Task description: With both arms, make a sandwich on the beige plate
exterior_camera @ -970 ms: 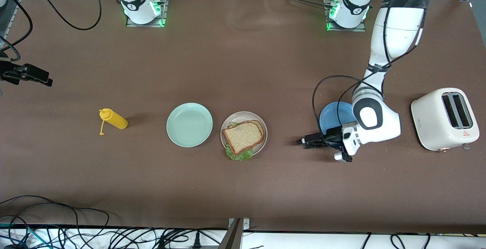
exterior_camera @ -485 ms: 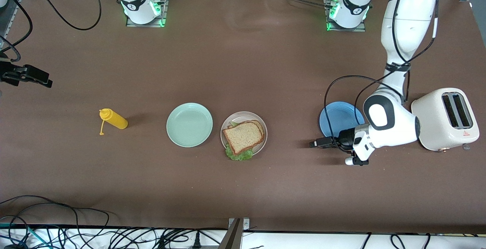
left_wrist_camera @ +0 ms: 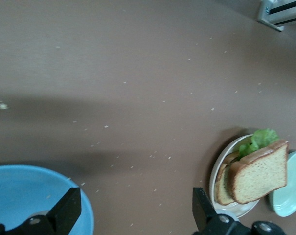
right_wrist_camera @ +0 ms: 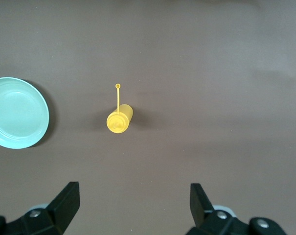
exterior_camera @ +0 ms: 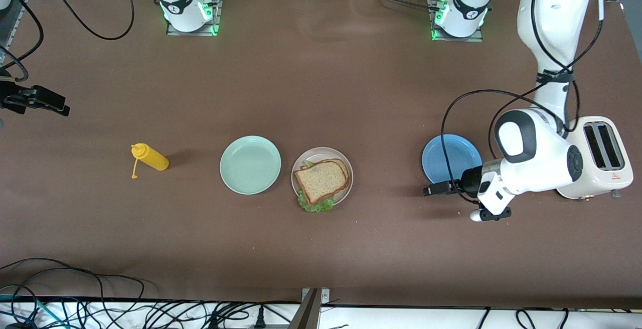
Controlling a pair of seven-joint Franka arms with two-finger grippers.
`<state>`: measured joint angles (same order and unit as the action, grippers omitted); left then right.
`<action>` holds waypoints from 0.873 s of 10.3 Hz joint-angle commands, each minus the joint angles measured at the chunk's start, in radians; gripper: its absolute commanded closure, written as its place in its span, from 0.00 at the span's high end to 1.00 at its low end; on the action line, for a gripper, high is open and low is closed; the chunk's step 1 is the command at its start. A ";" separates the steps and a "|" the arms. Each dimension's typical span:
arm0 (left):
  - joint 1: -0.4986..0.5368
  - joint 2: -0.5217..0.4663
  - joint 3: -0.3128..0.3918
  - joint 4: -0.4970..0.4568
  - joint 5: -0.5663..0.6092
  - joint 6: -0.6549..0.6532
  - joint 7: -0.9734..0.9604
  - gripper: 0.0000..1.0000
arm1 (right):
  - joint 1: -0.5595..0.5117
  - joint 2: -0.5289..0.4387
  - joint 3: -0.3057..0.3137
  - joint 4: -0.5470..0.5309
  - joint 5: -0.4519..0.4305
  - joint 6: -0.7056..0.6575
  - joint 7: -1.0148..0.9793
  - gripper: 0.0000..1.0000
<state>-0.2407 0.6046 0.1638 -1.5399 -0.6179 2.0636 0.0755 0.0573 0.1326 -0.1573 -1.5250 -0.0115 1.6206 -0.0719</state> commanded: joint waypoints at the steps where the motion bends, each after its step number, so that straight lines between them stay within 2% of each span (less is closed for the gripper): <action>1: -0.003 -0.063 0.017 -0.013 0.218 -0.089 -0.095 1.00 | 0.006 -0.005 -0.001 0.011 -0.015 -0.008 0.000 1.00; 3: -0.003 -0.110 0.016 -0.012 0.430 -0.182 -0.164 1.00 | 0.006 -0.004 -0.001 0.011 -0.015 -0.004 0.000 1.00; 6: -0.006 -0.153 0.013 -0.008 0.600 -0.305 -0.164 1.00 | 0.006 0.001 -0.002 0.012 -0.013 -0.002 -0.006 1.00; 8: 0.032 -0.234 -0.001 -0.009 0.642 -0.368 -0.164 1.00 | 0.003 0.001 -0.005 0.012 -0.004 -0.001 0.003 1.00; 9: 0.046 -0.253 -0.022 0.000 0.647 -0.454 -0.166 1.00 | 0.002 0.001 -0.007 0.015 -0.004 -0.001 0.001 1.00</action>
<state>-0.2215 0.4098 0.1733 -1.5328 -0.0088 1.6957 -0.0760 0.0575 0.1334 -0.1592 -1.5241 -0.0119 1.6225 -0.0719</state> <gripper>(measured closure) 0.000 0.000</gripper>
